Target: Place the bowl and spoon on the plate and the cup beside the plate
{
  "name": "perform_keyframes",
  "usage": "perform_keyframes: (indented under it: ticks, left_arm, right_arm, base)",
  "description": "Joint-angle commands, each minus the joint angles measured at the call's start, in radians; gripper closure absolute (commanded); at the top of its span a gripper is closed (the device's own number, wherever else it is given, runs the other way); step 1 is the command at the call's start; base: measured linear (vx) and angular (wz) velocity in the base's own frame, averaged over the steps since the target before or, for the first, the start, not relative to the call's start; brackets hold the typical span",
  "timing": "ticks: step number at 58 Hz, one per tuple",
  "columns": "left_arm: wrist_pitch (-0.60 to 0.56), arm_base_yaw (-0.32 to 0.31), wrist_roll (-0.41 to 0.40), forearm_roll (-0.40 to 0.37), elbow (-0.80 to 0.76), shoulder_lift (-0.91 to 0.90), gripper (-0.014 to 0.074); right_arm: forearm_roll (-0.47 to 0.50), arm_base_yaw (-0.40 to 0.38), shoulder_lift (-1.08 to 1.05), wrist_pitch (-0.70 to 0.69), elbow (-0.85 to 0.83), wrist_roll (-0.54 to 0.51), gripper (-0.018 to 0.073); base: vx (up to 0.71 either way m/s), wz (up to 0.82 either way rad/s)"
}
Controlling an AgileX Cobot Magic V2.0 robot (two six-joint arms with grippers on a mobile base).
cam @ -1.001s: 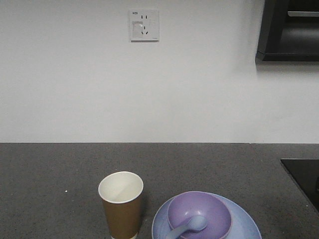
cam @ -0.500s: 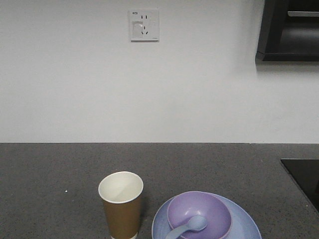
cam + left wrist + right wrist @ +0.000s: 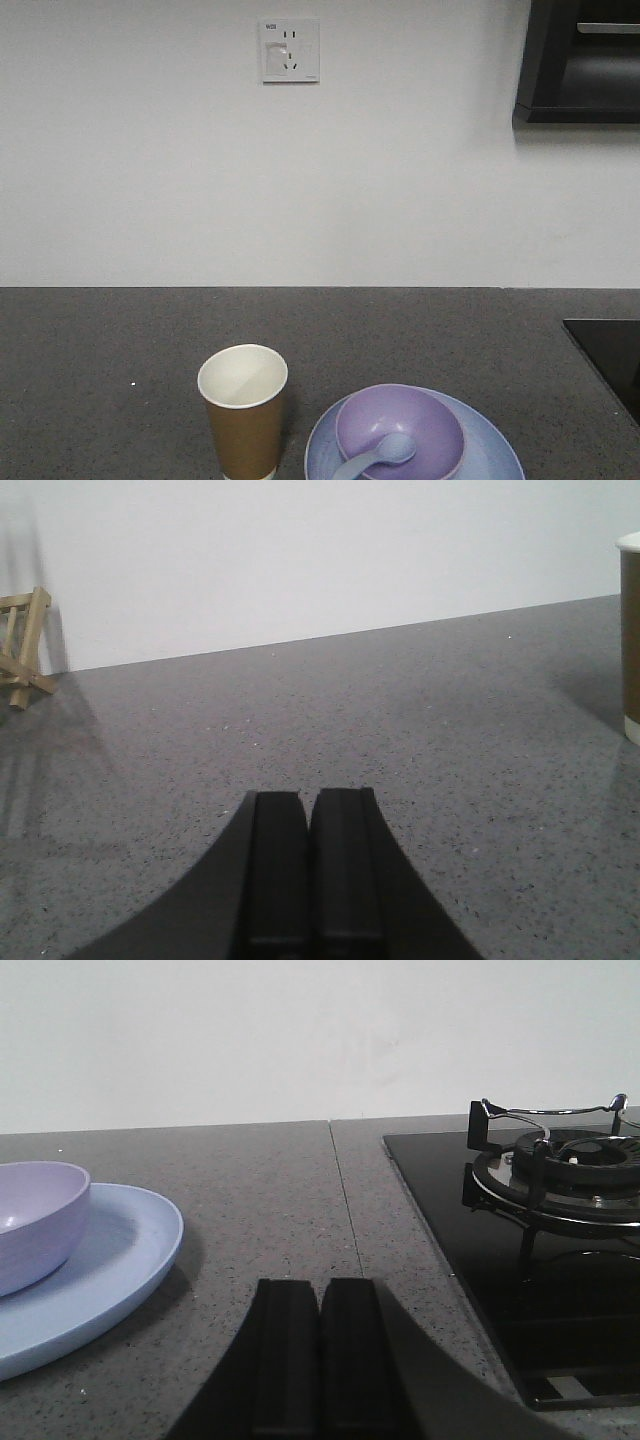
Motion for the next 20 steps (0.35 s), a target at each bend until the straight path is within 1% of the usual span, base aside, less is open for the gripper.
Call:
perform_keyframes:
  ticks: [1,20]
  left_arm:
    - [-0.074,0.001,-0.002,-0.002,-0.025,-0.017,0.0602]
    - [-0.074,0.001,-0.002,-0.002,-0.025,-0.017,0.0602]
  right_arm:
    - [-0.01,-0.005,-0.005,-0.082,0.005,-0.008,0.0568]
    - [-0.01,-0.005,-0.005,-0.082,0.005,-0.008,0.0568]
  base:
    - [0.0,0.0]
    - [0.0,0.0]
